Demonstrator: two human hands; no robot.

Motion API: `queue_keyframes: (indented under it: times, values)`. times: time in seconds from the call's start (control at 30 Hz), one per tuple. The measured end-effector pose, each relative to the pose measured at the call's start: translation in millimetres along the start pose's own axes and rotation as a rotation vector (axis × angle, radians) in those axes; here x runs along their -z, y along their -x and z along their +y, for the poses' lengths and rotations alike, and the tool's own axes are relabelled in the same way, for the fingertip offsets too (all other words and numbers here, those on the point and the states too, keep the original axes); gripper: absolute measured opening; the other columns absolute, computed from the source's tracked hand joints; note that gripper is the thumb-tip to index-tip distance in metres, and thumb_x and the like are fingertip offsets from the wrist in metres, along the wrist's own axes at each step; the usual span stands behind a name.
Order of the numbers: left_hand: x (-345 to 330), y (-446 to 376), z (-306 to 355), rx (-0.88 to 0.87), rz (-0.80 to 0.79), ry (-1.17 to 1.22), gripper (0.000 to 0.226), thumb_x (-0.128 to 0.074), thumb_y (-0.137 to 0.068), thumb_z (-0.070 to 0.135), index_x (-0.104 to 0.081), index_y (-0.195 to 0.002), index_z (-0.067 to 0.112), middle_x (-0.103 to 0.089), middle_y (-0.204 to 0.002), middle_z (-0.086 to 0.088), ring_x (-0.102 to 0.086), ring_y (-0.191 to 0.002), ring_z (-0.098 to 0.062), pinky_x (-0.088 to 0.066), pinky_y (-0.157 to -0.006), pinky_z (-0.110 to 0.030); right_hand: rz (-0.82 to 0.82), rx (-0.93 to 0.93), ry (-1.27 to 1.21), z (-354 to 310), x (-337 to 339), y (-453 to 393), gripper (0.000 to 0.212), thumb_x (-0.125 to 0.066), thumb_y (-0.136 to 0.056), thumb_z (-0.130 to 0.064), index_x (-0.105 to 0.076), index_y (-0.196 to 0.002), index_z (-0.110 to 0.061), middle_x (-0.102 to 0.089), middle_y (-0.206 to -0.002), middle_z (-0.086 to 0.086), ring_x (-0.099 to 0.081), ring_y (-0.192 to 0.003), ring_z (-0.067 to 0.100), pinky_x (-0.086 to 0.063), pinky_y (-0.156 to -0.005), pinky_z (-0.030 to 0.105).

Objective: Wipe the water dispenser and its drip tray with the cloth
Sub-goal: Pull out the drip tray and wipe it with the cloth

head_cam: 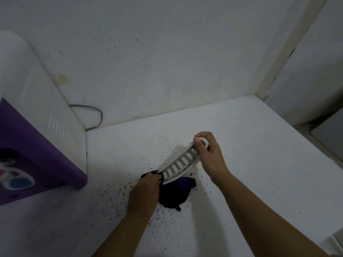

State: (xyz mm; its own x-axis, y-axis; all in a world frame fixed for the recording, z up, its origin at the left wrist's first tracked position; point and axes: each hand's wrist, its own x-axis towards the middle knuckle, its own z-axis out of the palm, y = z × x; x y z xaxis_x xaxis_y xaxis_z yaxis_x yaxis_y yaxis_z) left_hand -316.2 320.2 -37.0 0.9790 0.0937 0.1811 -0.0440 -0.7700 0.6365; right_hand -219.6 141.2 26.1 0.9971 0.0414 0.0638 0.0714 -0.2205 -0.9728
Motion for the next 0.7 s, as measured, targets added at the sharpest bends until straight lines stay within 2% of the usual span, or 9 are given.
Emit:
queue_keyframes:
  times: [0.07, 0.17, 0.27, 0.33, 0.43, 0.57, 0.63, 0.7]
  values:
    - [0.0, 1.2, -1.7, -0.037, -0.02, -0.039, 0.022, -0.061, -0.088, 0.001, -0.069, -0.108, 0.002, -0.071, -0.101, -0.014, -0.067, -0.09, -0.024, -0.055, -0.081, -0.03, 0.002, -0.001, -0.003, 2.2, 1.0, 0.9, 0.008, -0.051, -0.096, -0.032, -0.054, -0.092, -0.026, -0.056, -0.083, -0.016, -0.053, -0.076, 0.002, -0.046, -0.072, 0.028]
    - [0.0, 1.2, -3.6, -0.013, -0.004, 0.025, 0.021, -0.064, -0.086, 0.002, -0.071, -0.106, 0.003, -0.071, -0.102, -0.012, -0.067, -0.091, -0.021, -0.049, -0.084, -0.023, 0.007, 0.009, 0.019, 2.3, -1.6, 0.1, 0.007, -0.051, -0.095, -0.034, -0.054, -0.091, -0.028, -0.056, -0.082, -0.019, -0.053, -0.074, -0.003, -0.047, -0.07, 0.023]
    - [-0.7, 6.2, -3.9, -0.006, -0.012, 0.045, 0.027, -0.062, -0.089, 0.008, -0.066, -0.116, 0.005, -0.067, -0.116, -0.008, -0.06, -0.104, -0.014, -0.041, -0.094, -0.018, 0.044, -0.005, 0.03, 3.5, -3.6, -1.3, 0.007, -0.051, -0.095, -0.034, -0.053, -0.091, -0.029, -0.057, -0.08, -0.019, -0.053, -0.071, -0.006, -0.045, -0.067, 0.02]
    - [-3.6, 13.2, -3.2, -0.009, -0.04, 0.047, 0.03, -0.058, -0.092, 0.009, -0.062, -0.122, 0.007, -0.064, -0.12, -0.006, -0.055, -0.105, -0.009, -0.04, -0.094, -0.015, 0.054, -0.019, 0.031, 5.4, -2.5, -1.5, 0.008, -0.051, -0.095, -0.035, -0.053, -0.091, -0.028, -0.057, -0.08, -0.018, -0.053, -0.071, -0.004, -0.045, -0.067, 0.021]
    - [-3.2, 16.6, -1.4, 0.006, -0.065, 0.057, 0.028, -0.058, -0.092, 0.008, -0.064, -0.12, 0.008, -0.065, -0.118, -0.006, -0.059, -0.105, -0.015, -0.042, -0.092, -0.017, 0.055, -0.017, 0.057, 5.7, -1.8, -1.8, 0.009, -0.051, -0.094, -0.037, -0.053, -0.091, -0.029, -0.057, -0.081, -0.017, -0.053, -0.07, -0.007, -0.045, -0.064, 0.017]
    - [3.2, 3.4, 8.9, 0.059, 0.081, 0.133, 0.024, -0.061, -0.089, 0.006, -0.07, -0.111, 0.009, -0.07, -0.106, -0.003, -0.064, -0.095, -0.015, -0.053, -0.087, -0.027, 0.076, -0.013, 0.083, 6.6, -2.5, -0.2, 0.007, -0.051, -0.094, -0.037, -0.052, -0.09, -0.032, -0.058, -0.08, -0.017, -0.053, -0.069, -0.01, -0.045, -0.058, 0.009]
    - [2.1, -2.8, 19.3, 0.029, 0.105, 0.132, 0.024, -0.06, -0.09, 0.007, -0.07, -0.112, 0.011, -0.07, -0.102, 0.0, -0.064, -0.092, -0.013, -0.055, -0.082, -0.025, 0.075, 0.01, 0.079, 6.6, -2.9, 1.0, 0.007, -0.052, -0.094, -0.037, -0.052, -0.09, -0.031, -0.058, -0.08, -0.016, -0.053, -0.069, -0.009, -0.044, -0.059, 0.007]
    - [-2.6, -4.8, 23.5, 0.03, 0.084, 0.121, 0.027, -0.057, -0.093, 0.009, -0.067, -0.117, 0.013, -0.068, -0.11, 0.001, -0.062, -0.099, -0.013, -0.05, -0.087, -0.02, 0.065, 0.016, 0.079, 6.4, -3.1, 2.5, 0.007, -0.053, -0.094, -0.037, -0.053, -0.09, -0.031, -0.058, -0.079, -0.016, -0.053, -0.067, -0.008, -0.043, -0.058, 0.007]
